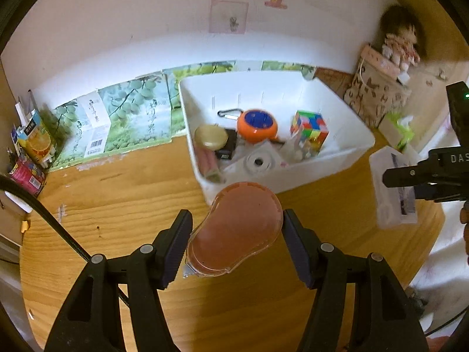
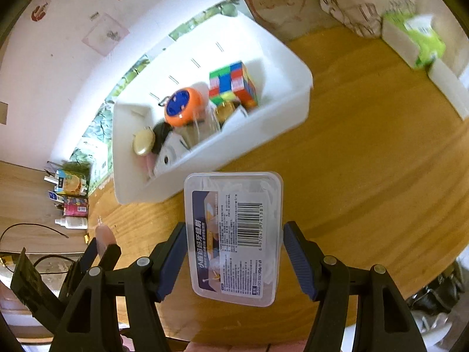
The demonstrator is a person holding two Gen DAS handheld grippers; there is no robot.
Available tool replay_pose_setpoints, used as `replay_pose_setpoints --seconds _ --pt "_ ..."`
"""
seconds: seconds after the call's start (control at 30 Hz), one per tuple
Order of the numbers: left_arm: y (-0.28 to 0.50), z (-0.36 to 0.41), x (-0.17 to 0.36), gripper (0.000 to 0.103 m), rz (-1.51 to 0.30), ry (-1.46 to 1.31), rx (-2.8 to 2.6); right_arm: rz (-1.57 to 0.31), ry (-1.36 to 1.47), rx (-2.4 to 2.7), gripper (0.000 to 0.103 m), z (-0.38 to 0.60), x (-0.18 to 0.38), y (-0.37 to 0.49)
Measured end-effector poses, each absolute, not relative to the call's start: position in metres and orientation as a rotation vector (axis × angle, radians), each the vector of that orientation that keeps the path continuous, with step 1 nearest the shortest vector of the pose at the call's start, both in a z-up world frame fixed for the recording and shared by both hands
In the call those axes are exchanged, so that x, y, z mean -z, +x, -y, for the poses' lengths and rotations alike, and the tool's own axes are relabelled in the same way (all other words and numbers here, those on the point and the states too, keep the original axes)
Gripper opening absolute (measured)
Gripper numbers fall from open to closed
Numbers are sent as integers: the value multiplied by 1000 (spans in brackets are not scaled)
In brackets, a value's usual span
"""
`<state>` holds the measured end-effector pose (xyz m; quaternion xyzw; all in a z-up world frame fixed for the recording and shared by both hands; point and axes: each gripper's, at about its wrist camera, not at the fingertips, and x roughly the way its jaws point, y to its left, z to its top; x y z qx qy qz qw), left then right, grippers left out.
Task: Organize rigid objects
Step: 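Lift the pink pouch and labelled box and carry both over the bin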
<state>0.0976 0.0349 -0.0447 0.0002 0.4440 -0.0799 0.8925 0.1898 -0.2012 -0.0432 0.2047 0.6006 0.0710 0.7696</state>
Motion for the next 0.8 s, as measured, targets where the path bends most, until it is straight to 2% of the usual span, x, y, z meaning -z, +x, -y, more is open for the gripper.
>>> replay_pose_setpoints --seconds 0.37,0.8 --pt "127 -16 29 66 -853 -73 50 -1252 342 -229 66 217 21 247" --pt "158 -9 24 66 -770 -142 -77 -1178 220 -309 66 223 26 293"
